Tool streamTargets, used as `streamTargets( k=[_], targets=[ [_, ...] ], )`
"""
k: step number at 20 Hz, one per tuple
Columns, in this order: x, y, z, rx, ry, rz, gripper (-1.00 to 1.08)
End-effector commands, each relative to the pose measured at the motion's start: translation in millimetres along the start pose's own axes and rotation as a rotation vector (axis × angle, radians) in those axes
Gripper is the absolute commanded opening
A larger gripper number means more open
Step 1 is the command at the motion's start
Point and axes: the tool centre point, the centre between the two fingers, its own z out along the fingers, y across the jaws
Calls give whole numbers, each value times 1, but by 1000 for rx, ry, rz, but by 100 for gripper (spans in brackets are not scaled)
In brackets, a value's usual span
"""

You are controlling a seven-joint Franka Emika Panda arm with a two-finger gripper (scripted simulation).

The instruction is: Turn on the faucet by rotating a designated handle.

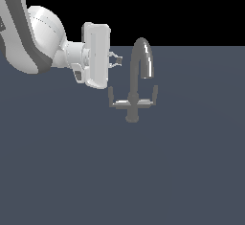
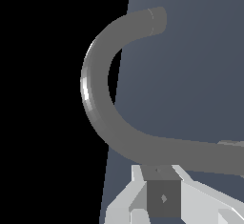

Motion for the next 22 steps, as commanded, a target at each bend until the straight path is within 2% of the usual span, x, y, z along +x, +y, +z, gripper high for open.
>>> streamTargets(
  k=[1, 14, 22],
  targets=[
    [-6, 11, -3, 24, -16, -73, -100],
    [-32, 69, -20, 145, -74, -435, -100],
    [-40, 97, -27, 199, -87, -589, -100]
  ],
)
